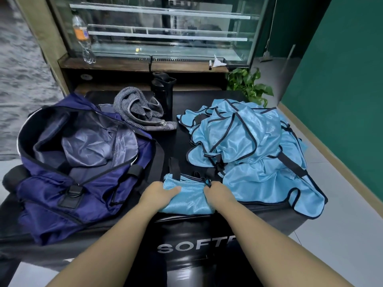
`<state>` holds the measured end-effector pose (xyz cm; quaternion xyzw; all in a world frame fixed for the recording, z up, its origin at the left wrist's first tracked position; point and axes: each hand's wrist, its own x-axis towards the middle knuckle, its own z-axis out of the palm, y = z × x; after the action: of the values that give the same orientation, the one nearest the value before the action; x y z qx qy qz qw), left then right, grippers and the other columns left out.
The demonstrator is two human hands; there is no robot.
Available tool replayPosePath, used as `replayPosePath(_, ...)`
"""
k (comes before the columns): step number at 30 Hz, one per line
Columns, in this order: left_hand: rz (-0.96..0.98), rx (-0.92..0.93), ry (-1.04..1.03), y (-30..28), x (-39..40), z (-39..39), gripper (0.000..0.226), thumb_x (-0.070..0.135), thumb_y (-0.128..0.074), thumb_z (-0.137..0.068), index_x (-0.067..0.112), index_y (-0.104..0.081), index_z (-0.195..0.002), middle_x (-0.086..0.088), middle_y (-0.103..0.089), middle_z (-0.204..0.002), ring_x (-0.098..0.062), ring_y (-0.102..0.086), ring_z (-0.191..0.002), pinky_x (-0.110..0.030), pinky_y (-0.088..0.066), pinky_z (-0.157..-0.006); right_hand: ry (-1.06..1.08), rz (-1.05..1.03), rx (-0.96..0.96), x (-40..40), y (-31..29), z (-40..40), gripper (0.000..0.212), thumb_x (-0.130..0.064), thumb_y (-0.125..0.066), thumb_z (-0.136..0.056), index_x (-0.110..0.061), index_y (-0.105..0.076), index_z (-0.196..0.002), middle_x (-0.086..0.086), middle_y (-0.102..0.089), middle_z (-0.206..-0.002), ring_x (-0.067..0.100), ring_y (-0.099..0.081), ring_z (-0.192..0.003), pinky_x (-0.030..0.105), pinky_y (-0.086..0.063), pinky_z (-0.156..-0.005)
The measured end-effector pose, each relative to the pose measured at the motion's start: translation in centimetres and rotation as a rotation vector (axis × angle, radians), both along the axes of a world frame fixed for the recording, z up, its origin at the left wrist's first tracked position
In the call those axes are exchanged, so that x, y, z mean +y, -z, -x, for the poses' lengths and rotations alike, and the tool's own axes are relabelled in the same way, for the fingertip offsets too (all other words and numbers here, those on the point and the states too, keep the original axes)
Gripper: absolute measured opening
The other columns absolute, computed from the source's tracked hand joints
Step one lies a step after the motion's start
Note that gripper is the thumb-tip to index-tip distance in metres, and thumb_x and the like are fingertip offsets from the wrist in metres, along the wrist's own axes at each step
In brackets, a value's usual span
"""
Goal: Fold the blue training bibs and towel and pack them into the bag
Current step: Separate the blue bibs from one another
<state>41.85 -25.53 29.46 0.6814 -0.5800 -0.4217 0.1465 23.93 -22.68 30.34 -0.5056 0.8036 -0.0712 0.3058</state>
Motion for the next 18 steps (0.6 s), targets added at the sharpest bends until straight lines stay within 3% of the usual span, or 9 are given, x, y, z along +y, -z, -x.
replayPosePath(2,0.062,0.134,-0.022,-0.2,1.0,0.3,0.034,0.043,-0.071,-0.077,0.013,-0.067,-0.093,-0.001,-0.07,-0.093,-0.019,-0.065,-0.09,-0.031,-0.051,-0.079,-0.047,0.092,0.113,0.1,-1.0,-0.2,0.029,-0.021,-0.045,-0.094,-0.008,-0.045,-0.12,0.011,-0.055,-0.123,0.031,-0.053,-0.113,0.033,-0.039,-0.081)
replayPosePath(4,0.12,0.218,-0.025,-0.7,2.2,0.4,0.019,0.027,-0.07,-0.082,0.015,-0.064,-0.095,0.002,-0.069,-0.093,-0.013,-0.064,-0.087,-0.019,-0.047,-0.069,-0.142,0.298,0.159,-0.1,-2.4,-0.3,0.042,-0.018,-0.053,-0.088,-0.013,-0.042,-0.128,0.006,-0.048,-0.128,0.028,-0.045,-0.12,0.036,-0.04,-0.091)
replayPosePath(7,0.171,0.362,0.032,-1.7,3.3,-0.6,0.016,0.014,-0.07,-0.082,0.021,-0.067,-0.096,0.003,-0.072,-0.092,-0.011,-0.067,-0.086,-0.022,-0.05,-0.075,-0.248,0.352,-0.061,-0.9,-4.2,-0.6,0.054,-0.02,-0.057,-0.087,-0.021,-0.041,-0.138,-0.005,-0.051,-0.13,0.018,-0.044,-0.122,0.038,-0.036,-0.104)
replayPosePath(9,0.199,0.375,0.117,-2.9,3.7,-1.7,0.018,0.01,-0.07,-0.082,0.024,-0.067,-0.094,0.007,-0.073,-0.087,-0.005,-0.065,-0.079,-0.018,-0.049,-0.073,-0.298,0.228,-0.296,-1.2,-4.7,-0.8,0.035,-0.015,-0.055,-0.088,-0.022,-0.056,-0.123,-0.01,-0.062,-0.105,0.01,-0.057,-0.096,0.031,-0.045,-0.095)
replayPosePath(11,0.221,0.353,0.195,-4.0,3.9,-3.1,0.019,0.01,-0.072,-0.082,0.025,-0.067,-0.092,0.013,-0.072,-0.083,0.0,-0.063,-0.074,-0.013,-0.047,-0.068,-0.335,0.223,-0.378,-1.4,-5.2,-0.9,0.022,-0.008,-0.05,-0.091,-0.023,-0.064,-0.098,-0.012,-0.062,-0.081,0.009,-0.056,-0.072,0.024,-0.047,-0.075)
replayPosePath(13,0.246,0.342,0.212,-5.1,3.8,-4.7,0.021,0.013,-0.074,-0.08,0.026,-0.067,-0.094,0.013,-0.072,-0.088,0.0,-0.063,-0.078,-0.013,-0.047,-0.07,-0.312,0.275,-0.397,-1.8,-6.0,-0.5,0.025,-0.006,-0.045,-0.095,-0.024,-0.062,-0.089,-0.01,-0.061,-0.081,0.009,-0.053,-0.064,0.02,-0.044,-0.065)
replayPosePath(16,0.293,0.371,0.197,-6.8,3.7,-7.0,0.022,0.016,-0.075,-0.077,0.025,-0.069,-0.096,0.007,-0.073,-0.096,0.0,-0.065,-0.083,-0.012,-0.048,-0.074,-0.293,0.294,-0.535,-2.2,-7.3,-0.4,0.02,-0.01,-0.047,-0.098,-0.022,-0.061,-0.105,-0.006,-0.062,-0.088,0.004,-0.058,-0.069,0.014,-0.047,-0.065)
replayPosePath(18,0.305,0.378,0.216,-7.7,3.7,-7.9,0.022,0.009,-0.074,-0.08,0.022,-0.069,-0.097,0.005,-0.073,-0.099,-0.001,-0.065,-0.085,-0.013,-0.048,-0.076,-0.364,0.192,-0.62,-2.2,-8.1,-1.4,0.025,-0.013,-0.055,-0.095,-0.02,-0.059,-0.119,-0.006,-0.064,-0.096,0.004,-0.061,-0.081,0.011,-0.048,-0.069)
